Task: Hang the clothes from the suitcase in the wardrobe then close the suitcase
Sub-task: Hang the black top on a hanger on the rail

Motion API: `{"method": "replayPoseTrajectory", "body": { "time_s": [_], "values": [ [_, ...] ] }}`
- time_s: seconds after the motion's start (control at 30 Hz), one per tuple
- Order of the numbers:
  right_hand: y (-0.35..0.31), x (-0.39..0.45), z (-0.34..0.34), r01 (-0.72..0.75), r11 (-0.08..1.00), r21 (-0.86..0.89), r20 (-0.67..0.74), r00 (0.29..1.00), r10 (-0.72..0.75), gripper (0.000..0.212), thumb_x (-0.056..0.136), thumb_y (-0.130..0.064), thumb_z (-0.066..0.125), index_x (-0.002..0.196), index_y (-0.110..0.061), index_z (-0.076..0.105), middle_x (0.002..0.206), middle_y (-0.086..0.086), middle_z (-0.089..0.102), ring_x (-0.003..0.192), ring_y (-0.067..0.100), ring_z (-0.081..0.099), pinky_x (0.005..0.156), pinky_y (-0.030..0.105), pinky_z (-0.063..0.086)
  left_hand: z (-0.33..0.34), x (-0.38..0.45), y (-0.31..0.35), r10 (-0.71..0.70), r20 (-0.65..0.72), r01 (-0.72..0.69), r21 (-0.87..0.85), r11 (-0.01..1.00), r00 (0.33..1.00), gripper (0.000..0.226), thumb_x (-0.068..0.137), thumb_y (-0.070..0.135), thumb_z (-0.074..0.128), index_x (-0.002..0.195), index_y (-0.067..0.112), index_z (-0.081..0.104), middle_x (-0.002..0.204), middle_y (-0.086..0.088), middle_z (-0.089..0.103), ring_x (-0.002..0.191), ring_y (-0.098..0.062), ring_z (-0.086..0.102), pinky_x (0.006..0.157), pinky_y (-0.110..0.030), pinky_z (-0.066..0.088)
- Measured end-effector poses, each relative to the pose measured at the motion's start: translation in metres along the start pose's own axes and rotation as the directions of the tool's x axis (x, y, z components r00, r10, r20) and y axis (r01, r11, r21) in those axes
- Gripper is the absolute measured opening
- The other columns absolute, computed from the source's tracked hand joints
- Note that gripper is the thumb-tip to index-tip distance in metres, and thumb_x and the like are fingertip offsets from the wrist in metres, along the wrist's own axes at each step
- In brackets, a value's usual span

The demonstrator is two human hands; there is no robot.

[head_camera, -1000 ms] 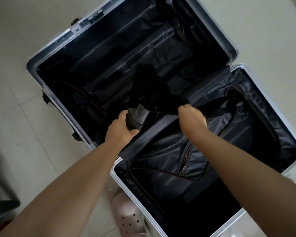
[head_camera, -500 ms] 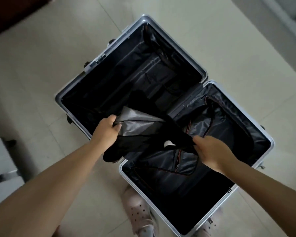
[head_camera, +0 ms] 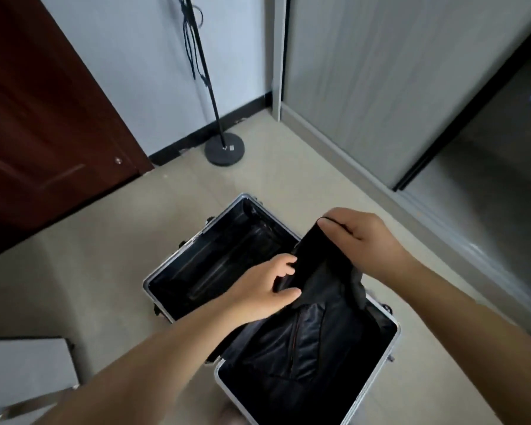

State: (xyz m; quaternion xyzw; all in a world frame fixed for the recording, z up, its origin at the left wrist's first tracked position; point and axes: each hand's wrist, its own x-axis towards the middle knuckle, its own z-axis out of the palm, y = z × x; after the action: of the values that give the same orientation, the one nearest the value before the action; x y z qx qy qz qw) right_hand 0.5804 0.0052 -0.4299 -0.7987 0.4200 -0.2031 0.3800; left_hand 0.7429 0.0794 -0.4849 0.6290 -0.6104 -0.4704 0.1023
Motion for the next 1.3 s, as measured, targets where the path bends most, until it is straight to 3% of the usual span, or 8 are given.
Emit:
{"method": "replayPoseTrajectory", "body": {
  "time_s": [0.13, 0.4, 0.5, 0.6, 0.67, 0.93, 1.1, 1.3],
  "values": [
    [-0.078, -0.001, -0.104, 0.078, 0.995, 0.057, 0.061, 0.995, -0.081, 0.033, 0.094, -0.015, 0.050, 0.076, 0.012, 0.057, 0.066, 0.010, 0.052, 0.058, 0.001, 0.044, 0.056, 0.010, 0.036, -0.023, -0.020, 0.073, 0.089, -0.309, -0.120, -0.083, 0.989, 0.947, 0.053, 0.088, 0.017, 0.059, 0.134, 0.012, 0.034, 0.127, 0.011, 0.045, 0.122, -0.008, 0.042, 0.094, -0.015, 0.032],
    [-0.202, -0.060, -0.264, 0.237, 0.945, 0.226, -0.339, 0.928, -0.152, 0.032, 0.086, -0.017, 0.055, 0.055, -0.009, 0.050, 0.047, -0.006, 0.044, 0.047, 0.005, 0.042, 0.046, 0.016, 0.034, -0.074, -0.055, 0.244, 0.454, -0.127, -0.433, 0.161, 0.887, 0.882, 0.016, 0.091, 0.012, 0.052, 0.102, 0.006, 0.063, 0.111, 0.002, 0.057, 0.104, -0.008, 0.049, 0.076, 0.000, 0.030],
    [-0.233, -0.099, -0.313, 0.293, 0.922, 0.253, -0.492, 0.859, -0.139, 0.039, 0.092, -0.008, 0.049, 0.054, -0.011, 0.049, 0.041, -0.010, 0.045, 0.037, 0.002, 0.041, 0.040, 0.013, 0.031, -0.088, -0.078, 0.303, 0.515, -0.049, -0.507, 0.114, 0.854, 0.856, 0.036, 0.089, 0.020, 0.058, 0.123, 0.016, 0.049, 0.112, 0.014, 0.050, 0.107, -0.002, 0.047, 0.083, -0.005, 0.037],
    [-0.259, -0.139, -0.342, 0.336, 0.910, 0.241, -0.593, 0.794, -0.136, 0.036, 0.089, -0.013, 0.052, 0.053, -0.013, 0.048, 0.040, -0.012, 0.040, 0.036, -0.001, 0.036, 0.037, 0.012, 0.027, -0.088, -0.096, 0.344, 0.479, 0.173, -0.502, 0.448, 0.740, 0.861, 0.056, 0.083, 0.043, 0.058, 0.132, 0.019, 0.045, 0.128, 0.007, 0.051, 0.118, -0.011, 0.048, 0.100, -0.023, 0.037],
    [-0.274, -0.171, -0.356, 0.325, 0.920, 0.219, -0.656, 0.747, -0.107, 0.029, 0.086, -0.017, 0.053, 0.061, -0.003, 0.048, 0.042, -0.011, 0.041, 0.036, 0.000, 0.037, 0.037, 0.011, 0.028, -0.089, -0.110, 0.364, 0.441, 0.204, -0.426, 0.757, 0.495, 0.874, 0.044, 0.091, 0.041, 0.047, 0.122, 0.010, 0.053, 0.124, -0.007, 0.057, 0.116, -0.023, 0.051, 0.094, -0.027, 0.036],
    [-0.277, -0.286, -0.378, -0.137, 0.990, 0.029, -0.683, 0.721, 0.119, 0.038, 0.091, -0.013, 0.054, 0.054, -0.009, 0.046, 0.047, -0.005, 0.039, 0.044, 0.006, 0.037, 0.046, 0.016, 0.028, -0.160, -0.151, 0.419, 0.582, 0.142, -0.305, 0.933, 0.190, 0.800, 0.034, 0.097, 0.035, 0.040, 0.109, 0.012, 0.060, 0.109, -0.009, 0.064, 0.102, -0.022, 0.059, 0.077, -0.025, 0.042],
    [-0.259, -0.347, -0.382, -0.650, 0.670, -0.358, -0.569, 0.721, 0.395, 0.051, 0.085, -0.041, 0.059, 0.052, -0.013, 0.033, 0.055, -0.002, 0.031, 0.050, 0.011, 0.031, 0.053, 0.024, 0.024, -0.165, -0.178, 0.468, 0.689, 0.155, -0.437, 0.862, 0.255, 0.708, 0.049, 0.091, 0.038, 0.051, 0.050, 0.016, 0.038, 0.053, 0.001, 0.041, 0.052, -0.010, 0.040, 0.050, -0.020, 0.027],
    [-0.224, -0.392, -0.412, -0.728, 0.514, -0.453, -0.567, 0.681, 0.463, 0.046, 0.087, -0.043, 0.055, 0.068, -0.002, 0.049, 0.066, 0.002, 0.039, 0.063, 0.015, 0.037, 0.059, 0.025, 0.029, -0.113, -0.184, 0.525, 0.771, 0.148, -0.718, 0.505, 0.479, 0.619, 0.023, 0.088, 0.010, 0.056, 0.068, 0.019, 0.052, 0.071, 0.001, 0.053, 0.070, -0.014, 0.049, 0.068, -0.025, 0.036]
  ]
}}
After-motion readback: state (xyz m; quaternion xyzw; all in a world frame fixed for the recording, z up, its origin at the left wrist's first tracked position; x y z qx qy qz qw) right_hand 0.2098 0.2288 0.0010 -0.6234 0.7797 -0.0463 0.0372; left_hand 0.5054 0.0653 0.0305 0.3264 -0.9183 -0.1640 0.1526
